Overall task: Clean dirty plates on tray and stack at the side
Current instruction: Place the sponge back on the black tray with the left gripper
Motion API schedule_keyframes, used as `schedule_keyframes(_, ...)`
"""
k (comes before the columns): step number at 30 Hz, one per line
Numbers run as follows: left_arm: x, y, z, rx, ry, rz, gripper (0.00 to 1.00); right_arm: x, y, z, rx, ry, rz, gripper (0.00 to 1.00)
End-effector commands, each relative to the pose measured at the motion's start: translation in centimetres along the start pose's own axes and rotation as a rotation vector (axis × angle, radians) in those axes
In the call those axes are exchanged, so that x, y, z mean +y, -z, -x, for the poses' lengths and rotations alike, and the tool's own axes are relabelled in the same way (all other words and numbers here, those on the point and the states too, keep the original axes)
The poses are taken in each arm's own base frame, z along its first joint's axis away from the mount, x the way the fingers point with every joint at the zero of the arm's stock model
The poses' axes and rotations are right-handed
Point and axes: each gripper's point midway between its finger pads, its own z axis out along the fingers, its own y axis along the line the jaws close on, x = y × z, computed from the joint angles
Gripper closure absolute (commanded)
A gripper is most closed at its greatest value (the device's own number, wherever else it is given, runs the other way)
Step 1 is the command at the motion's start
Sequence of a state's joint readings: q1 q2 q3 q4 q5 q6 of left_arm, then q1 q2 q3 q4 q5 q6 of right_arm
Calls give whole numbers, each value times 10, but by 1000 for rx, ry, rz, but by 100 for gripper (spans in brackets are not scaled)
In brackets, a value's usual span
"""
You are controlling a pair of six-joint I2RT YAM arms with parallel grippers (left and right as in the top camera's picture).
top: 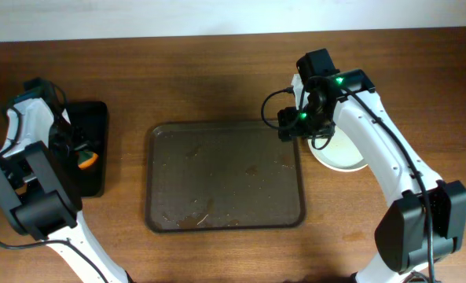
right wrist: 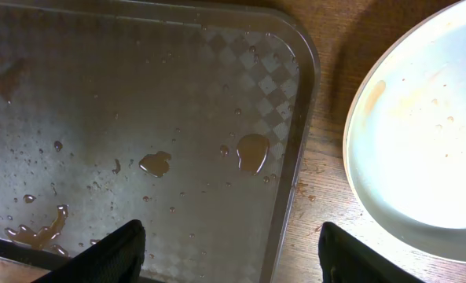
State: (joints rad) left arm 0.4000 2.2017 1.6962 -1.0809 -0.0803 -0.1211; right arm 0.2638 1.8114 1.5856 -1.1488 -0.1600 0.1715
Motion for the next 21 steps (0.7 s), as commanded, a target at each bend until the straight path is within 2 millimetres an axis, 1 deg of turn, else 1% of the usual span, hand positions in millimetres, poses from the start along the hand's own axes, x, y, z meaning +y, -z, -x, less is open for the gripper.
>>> schedule_keyframes(1,0,35,11,-20,30,-15,0,3,-3,-2,13,14,5,28)
schedule_keyframes(2,-1,65,20,-51,36,-20,0,3,-3,-2,13,14,5,28)
schedule_keyframes(4,-7,109,27,-105,28,-30,0,3,-3,-2,12,14,5,28)
schedule_keyframes(5,-14,136,27,-145,10,-37,0,3,-3,-2,12,15,5,25)
schedule_keyframes(6,-23,162,24,-192,-11,-47,0,2,-2,-1,9,13,4,24)
schedule_keyframes(7,-29,181,21,-227,-28,-53,0,2,2,-1,0,12,5,16)
schedule_keyframes(8,-41,210,13,-295,-57,-71,0,2,15,0,-31,12,8,2)
schedule_keyframes(9,-56,235,1,-352,-97,-91,0,-3,35,0,-80,7,-8,2)
schedule_keyframes(10,-66,247,-7,-378,-125,-101,0,-8,56,-3,-127,1,-28,2)
schedule_keyframes(11,-73,255,-15,-389,-148,-108,0,-19,84,-11,-183,-15,-69,2)
schedule_keyframes(12,-79,260,-22,-392,-167,-112,0,-30,115,-23,-247,-34,-109,2)
schedule_keyframes(13,-81,260,-22,-393,-172,-113,0,-40,141,-35,-301,-57,-139,2)
schedule_keyframes(15,-82,260,-22,-392,-175,-113,0,-51,179,-56,-398,-92,-155,2)
schedule_keyframes(16,-82,260,-22,-392,-175,-113,0,-54,205,-73,-475,-109,-157,2)
schedule_keyframes(19,-82,260,-22,-392,-175,-113,0,-48,248,-104,-640,-103,-142,2)
schedule_keyframes(20,-82,260,-22,-392,-175,-113,0,-46,258,-112,-680,-98,-138,2)
schedule_keyframes(21,-82,260,-22,-392,-175,-113,0,-45,263,-117,-700,-96,-135,2)
